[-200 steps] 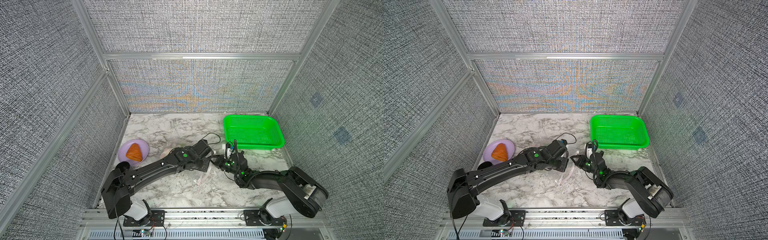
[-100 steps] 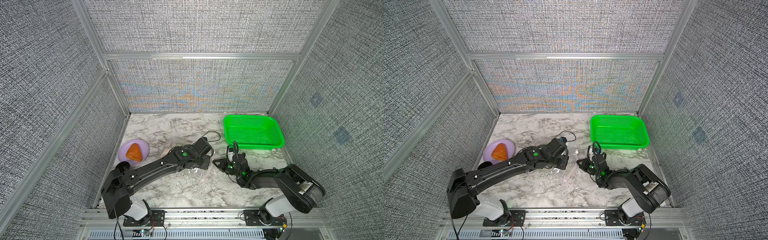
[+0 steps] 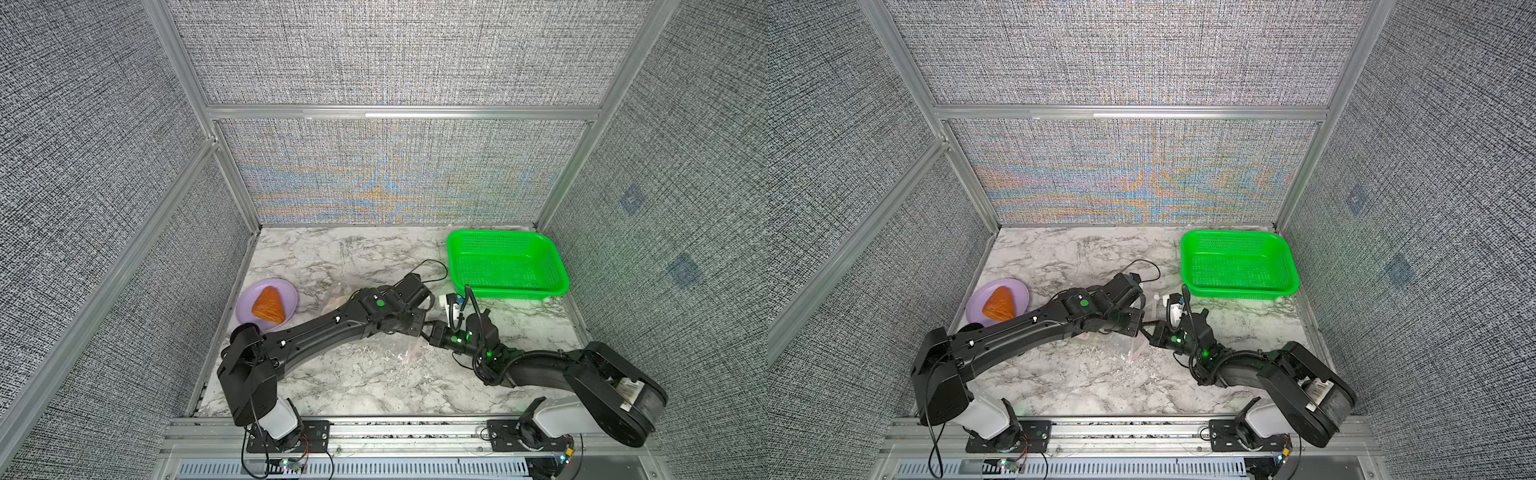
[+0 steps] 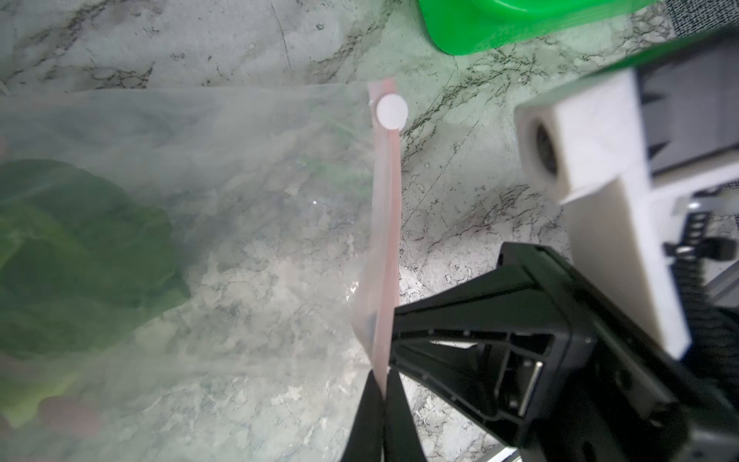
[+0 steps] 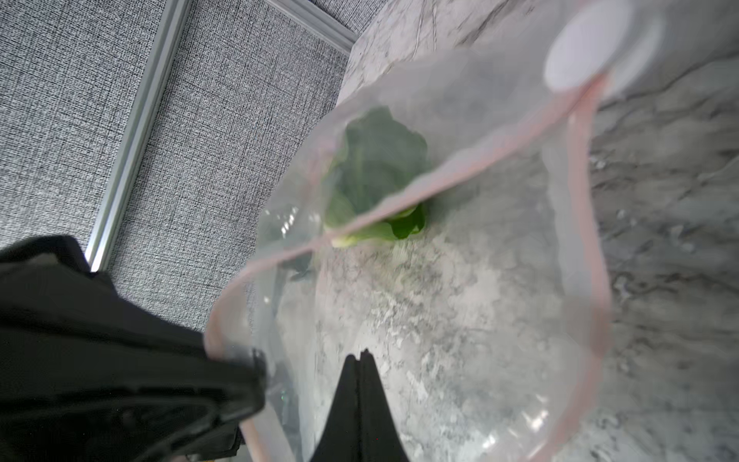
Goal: Open the zip-top bag and take out the chinese cabbages
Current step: Pick up the Chinese cabbage from the zipper food storage bag.
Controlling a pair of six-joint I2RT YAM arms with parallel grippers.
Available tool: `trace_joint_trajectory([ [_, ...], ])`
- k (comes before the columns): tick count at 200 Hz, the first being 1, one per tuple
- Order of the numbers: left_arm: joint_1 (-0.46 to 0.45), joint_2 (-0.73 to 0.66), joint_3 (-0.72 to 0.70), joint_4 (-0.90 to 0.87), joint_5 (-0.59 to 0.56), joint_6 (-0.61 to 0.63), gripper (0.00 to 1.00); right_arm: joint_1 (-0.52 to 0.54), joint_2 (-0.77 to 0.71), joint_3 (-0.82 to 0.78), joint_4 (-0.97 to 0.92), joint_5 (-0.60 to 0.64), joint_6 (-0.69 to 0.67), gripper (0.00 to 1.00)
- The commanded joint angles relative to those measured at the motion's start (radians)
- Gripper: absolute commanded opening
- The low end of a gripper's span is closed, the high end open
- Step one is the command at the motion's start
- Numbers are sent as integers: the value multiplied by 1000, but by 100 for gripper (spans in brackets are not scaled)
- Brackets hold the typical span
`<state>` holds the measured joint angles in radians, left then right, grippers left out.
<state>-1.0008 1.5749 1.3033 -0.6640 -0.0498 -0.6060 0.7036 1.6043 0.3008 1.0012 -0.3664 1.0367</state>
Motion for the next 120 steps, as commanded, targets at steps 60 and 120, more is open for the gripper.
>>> trace_joint_trajectory([
  [60, 4, -69, -40, 61, 22, -10, 0, 67, 362, 37, 741, -56, 252, 46],
  [120, 7, -56, -42, 64, 37, -11, 0, 81, 346, 117, 599, -61, 89, 65],
])
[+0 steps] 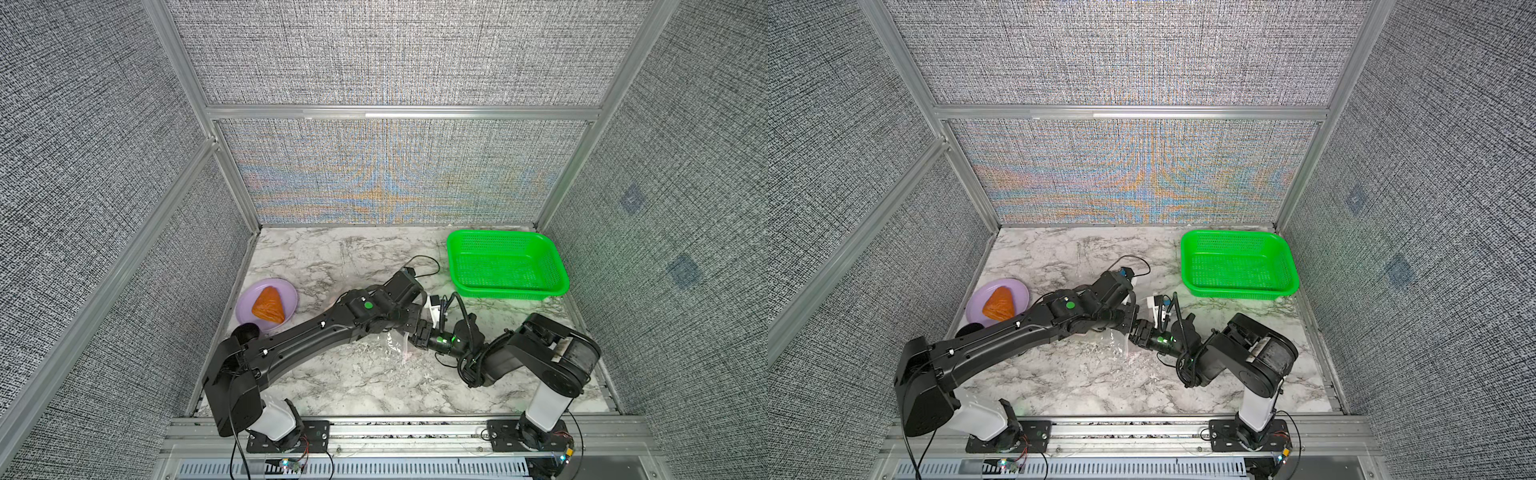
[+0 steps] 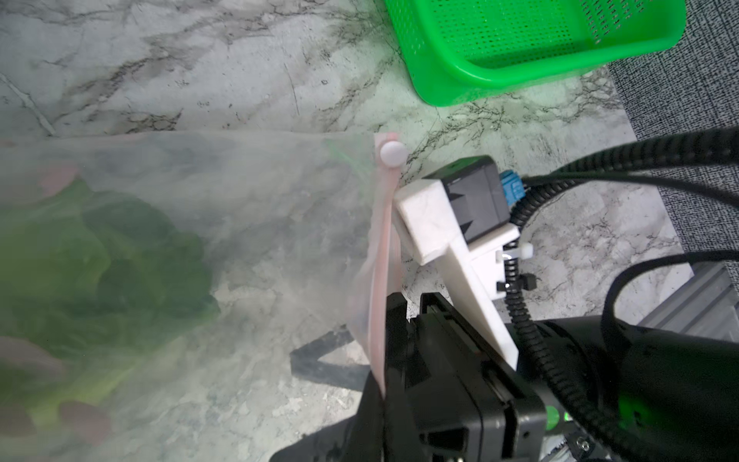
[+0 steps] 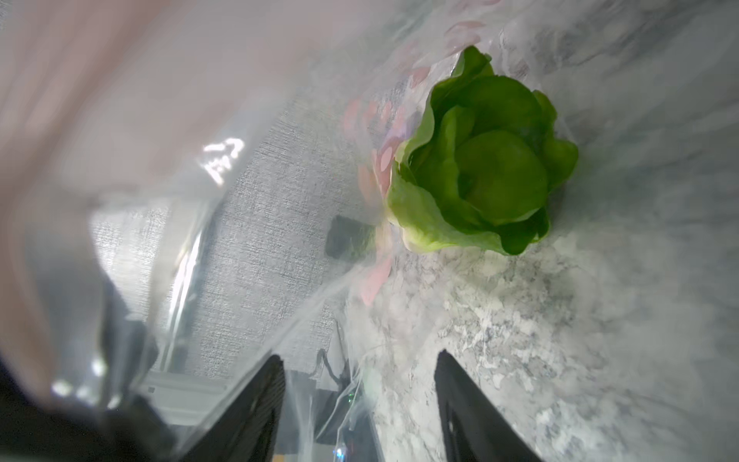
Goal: Open the zip-top bag and take out the chinese cabbages
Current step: Pick up the Chinese cabbage from the zipper food storage bag.
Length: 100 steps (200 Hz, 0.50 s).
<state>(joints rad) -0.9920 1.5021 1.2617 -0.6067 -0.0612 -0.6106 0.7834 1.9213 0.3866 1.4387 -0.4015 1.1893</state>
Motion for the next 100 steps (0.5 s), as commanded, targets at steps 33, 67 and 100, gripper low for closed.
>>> trace_joint_trajectory([
  [33, 0, 28, 2, -4, 62, 4, 0, -19, 183, 76, 323, -41, 7, 65],
  [67, 5, 18, -5, -10, 61, 5, 0, -35, 207, 116, 271, -60, -28, 65],
  [100, 14, 15, -7, -25, 62, 17, 0, -77, 175, 78, 258, -74, -60, 62],
])
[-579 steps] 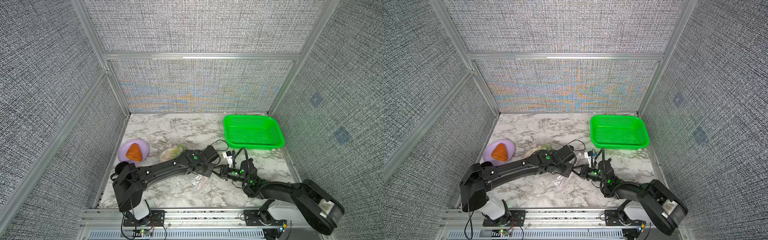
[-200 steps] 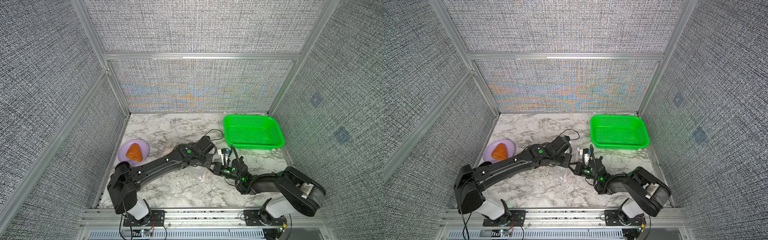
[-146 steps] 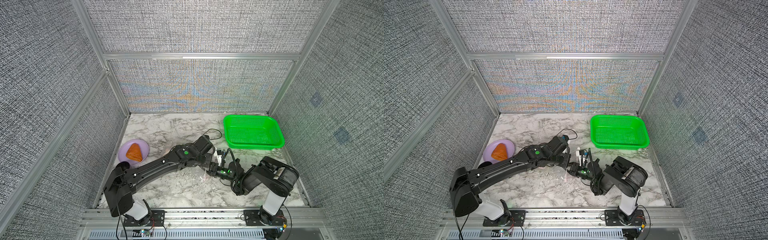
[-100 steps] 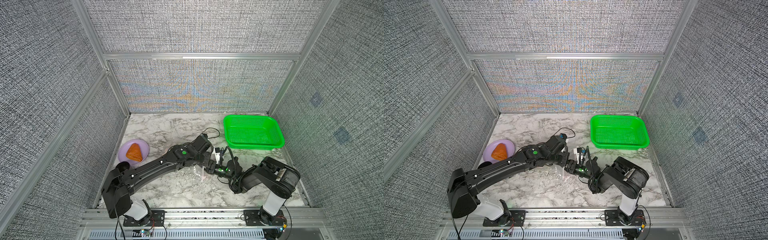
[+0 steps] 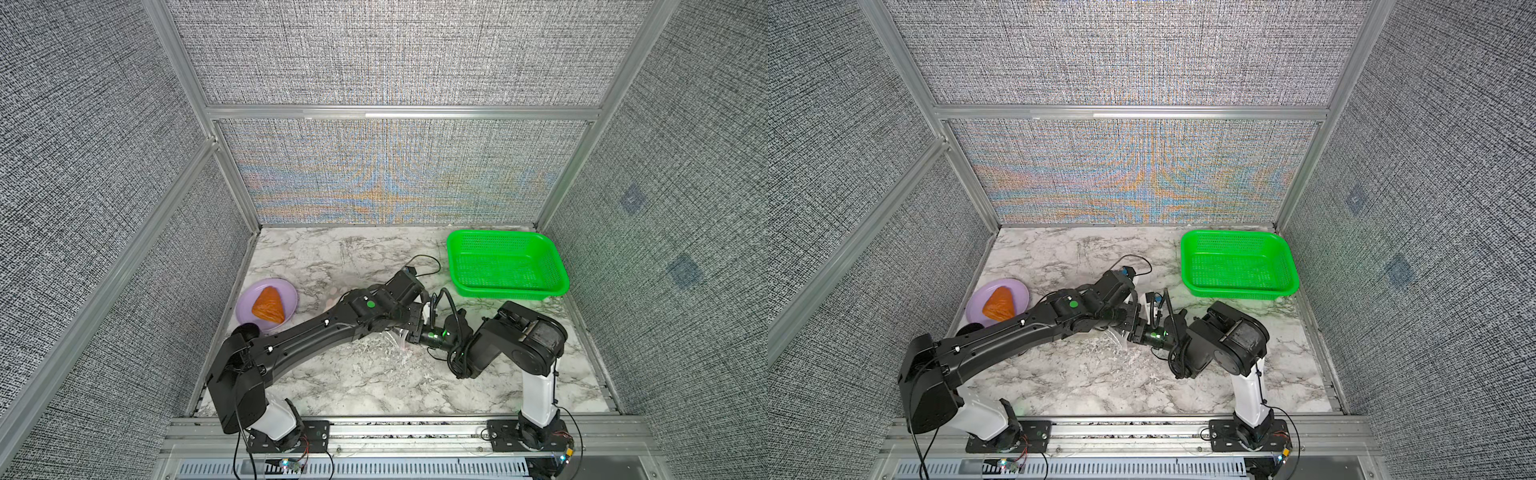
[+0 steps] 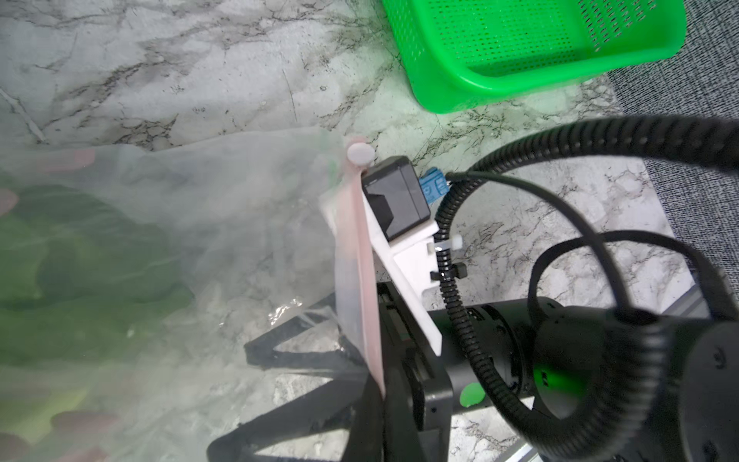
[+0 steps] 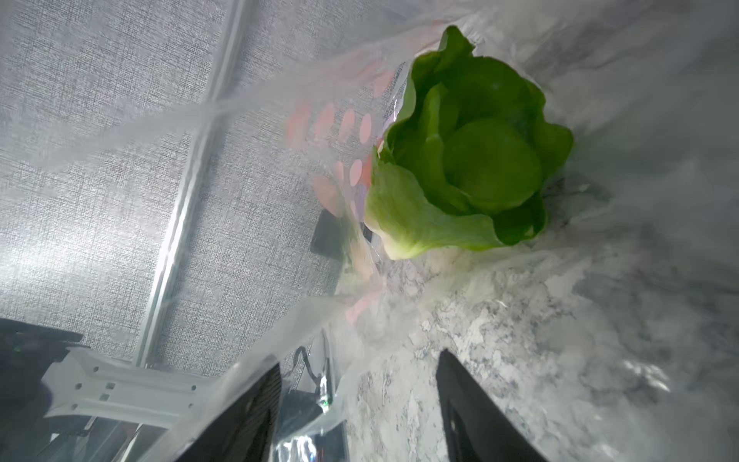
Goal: Open the zip-top bag and take out the chinese cabbages
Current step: Pick up the Chinese cabbage from the zipper food storage bag.
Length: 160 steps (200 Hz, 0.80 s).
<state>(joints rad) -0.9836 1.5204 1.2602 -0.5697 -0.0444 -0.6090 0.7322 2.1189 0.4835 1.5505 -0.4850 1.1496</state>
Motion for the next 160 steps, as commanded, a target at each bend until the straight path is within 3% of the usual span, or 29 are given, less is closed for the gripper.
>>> trace_joint_trajectory([
  [1, 6, -2, -5, -63, 46, 17, 0, -26, -24, -21, 146, 10, -20, 62],
  [63, 14, -30, -22, -93, 55, 48, 0, -97, -43, 12, 90, -45, -55, 56],
  [160, 23, 6, 23, -44, 49, 15, 0, 15, 2, 114, 47, 4, -87, 51],
])
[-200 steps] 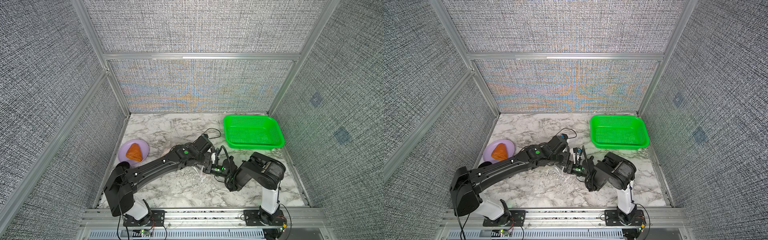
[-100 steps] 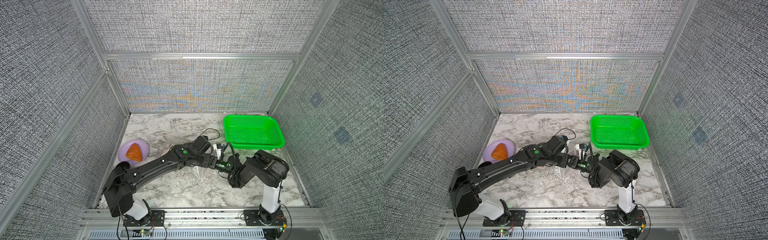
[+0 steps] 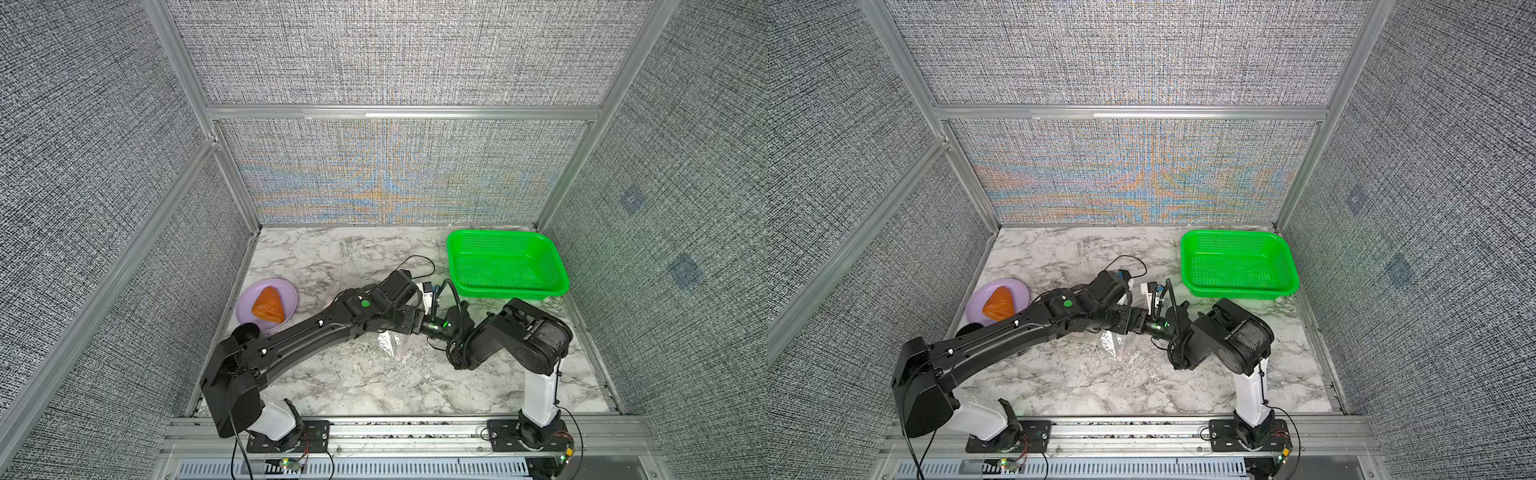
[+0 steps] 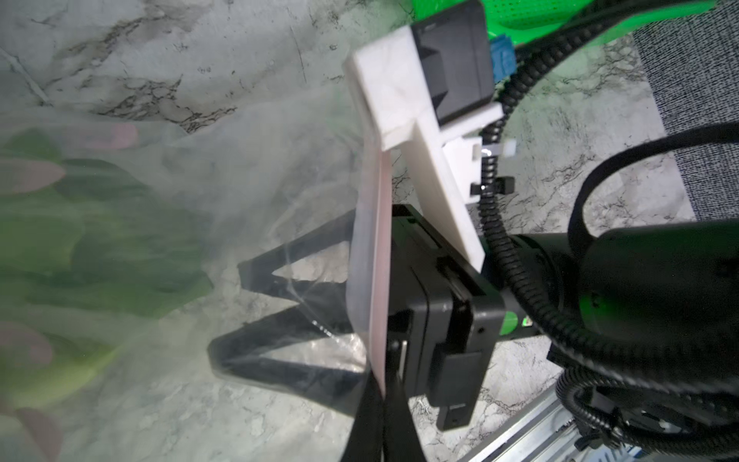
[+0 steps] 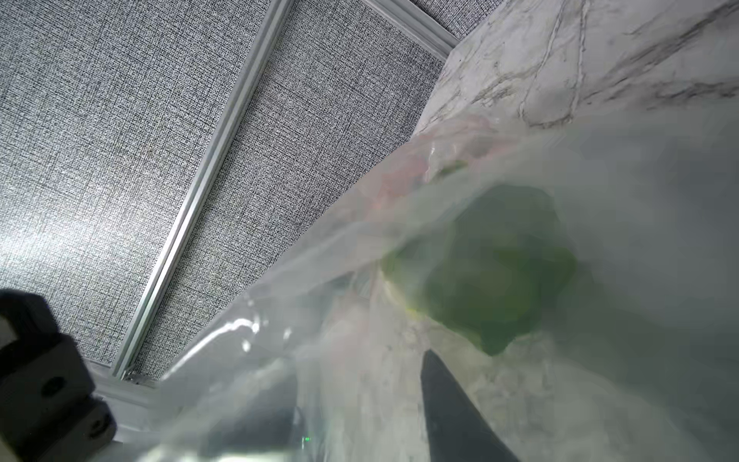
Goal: Open the zip-top bag and take out the chinese cabbages
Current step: Pick up the Chinese cabbage from the zipper food storage bag.
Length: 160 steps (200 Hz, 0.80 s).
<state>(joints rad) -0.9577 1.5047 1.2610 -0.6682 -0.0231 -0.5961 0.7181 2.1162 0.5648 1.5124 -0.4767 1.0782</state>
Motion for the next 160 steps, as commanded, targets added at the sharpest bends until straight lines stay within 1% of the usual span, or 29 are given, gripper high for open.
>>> trace_joint_trajectory([
  [1, -3, 22, 22, 55, 29, 2, 0, 30, 5, 34, 84, -5, -16, 51],
  [47, -1, 19, 21, 70, 50, 2, 0, 37, 98, 99, 135, 7, 8, 51],
  [54, -1, 18, 20, 63, 51, 5, 5, 37, 103, 107, 130, 7, 8, 51],
  [74, -1, 3, 24, 24, 29, 25, 29, 33, 103, 113, 106, 8, -8, 52],
  [90, 3, -28, 26, -33, -48, 35, 45, 25, 97, 109, 92, 6, -18, 52],
  [95, 8, -43, 25, -50, -78, 40, 59, 21, 96, 108, 90, 3, -19, 52],
  [102, 13, -66, 21, -75, -124, 54, 72, 16, 96, 109, 88, -3, -20, 53],
  [107, 18, -85, 18, -98, -166, 59, 96, 13, 97, 108, 85, -6, -21, 52],
  [109, 22, -91, 17, -108, -179, 61, 99, 12, 97, 109, 85, -7, -21, 52],
  [122, 55, -148, 8, -165, -267, 80, 100, 5, 99, 112, 77, -18, -23, 52],
  [137, 100, -228, -27, -192, -372, 89, 100, 2, 103, 111, 74, -22, -24, 52],
  [144, 135, -264, -44, -190, -372, 123, 100, 2, 106, 110, 75, -22, -22, 52],
  [153, 202, -293, -43, -223, -364, 133, 100, 0, 112, 112, 75, -24, -18, 52],
  [160, 264, -305, -38, -251, -324, 145, 100, -1, 114, 112, 75, -26, -18, 52],
])
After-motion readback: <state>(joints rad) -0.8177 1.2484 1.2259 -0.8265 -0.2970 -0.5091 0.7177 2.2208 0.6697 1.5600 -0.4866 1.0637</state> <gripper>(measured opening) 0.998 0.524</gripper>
